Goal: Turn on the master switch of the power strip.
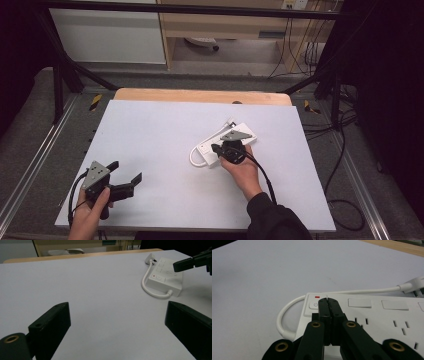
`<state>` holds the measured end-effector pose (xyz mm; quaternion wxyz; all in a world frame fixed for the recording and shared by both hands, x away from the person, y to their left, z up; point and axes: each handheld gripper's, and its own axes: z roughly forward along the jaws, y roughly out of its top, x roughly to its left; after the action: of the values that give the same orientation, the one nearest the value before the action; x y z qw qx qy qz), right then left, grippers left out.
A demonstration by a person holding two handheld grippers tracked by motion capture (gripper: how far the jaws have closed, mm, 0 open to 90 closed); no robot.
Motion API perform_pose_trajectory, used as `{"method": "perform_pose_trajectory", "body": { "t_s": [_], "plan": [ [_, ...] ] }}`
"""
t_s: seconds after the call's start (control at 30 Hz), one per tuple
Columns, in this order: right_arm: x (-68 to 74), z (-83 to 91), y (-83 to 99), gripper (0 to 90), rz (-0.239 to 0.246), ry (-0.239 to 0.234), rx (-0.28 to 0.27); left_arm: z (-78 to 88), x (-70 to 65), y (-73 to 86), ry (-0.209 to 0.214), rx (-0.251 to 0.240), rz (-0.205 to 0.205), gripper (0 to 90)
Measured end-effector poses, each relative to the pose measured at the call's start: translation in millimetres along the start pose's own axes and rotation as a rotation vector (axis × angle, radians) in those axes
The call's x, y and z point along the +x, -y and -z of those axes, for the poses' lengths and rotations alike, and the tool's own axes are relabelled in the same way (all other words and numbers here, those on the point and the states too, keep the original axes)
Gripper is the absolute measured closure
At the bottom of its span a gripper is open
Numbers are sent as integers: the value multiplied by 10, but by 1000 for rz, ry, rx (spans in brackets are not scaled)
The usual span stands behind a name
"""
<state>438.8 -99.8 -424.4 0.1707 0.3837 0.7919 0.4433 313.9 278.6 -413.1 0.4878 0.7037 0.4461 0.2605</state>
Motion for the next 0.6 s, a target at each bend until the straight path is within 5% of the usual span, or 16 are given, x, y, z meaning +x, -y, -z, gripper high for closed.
{"method": "perform_pose_trajectory", "body": {
  "t_s": [0.6],
  "plan": [
    [34, -94, 24, 900, -3, -3, 52, 8, 3, -1, 0, -2, -4, 65]
  ]
}}
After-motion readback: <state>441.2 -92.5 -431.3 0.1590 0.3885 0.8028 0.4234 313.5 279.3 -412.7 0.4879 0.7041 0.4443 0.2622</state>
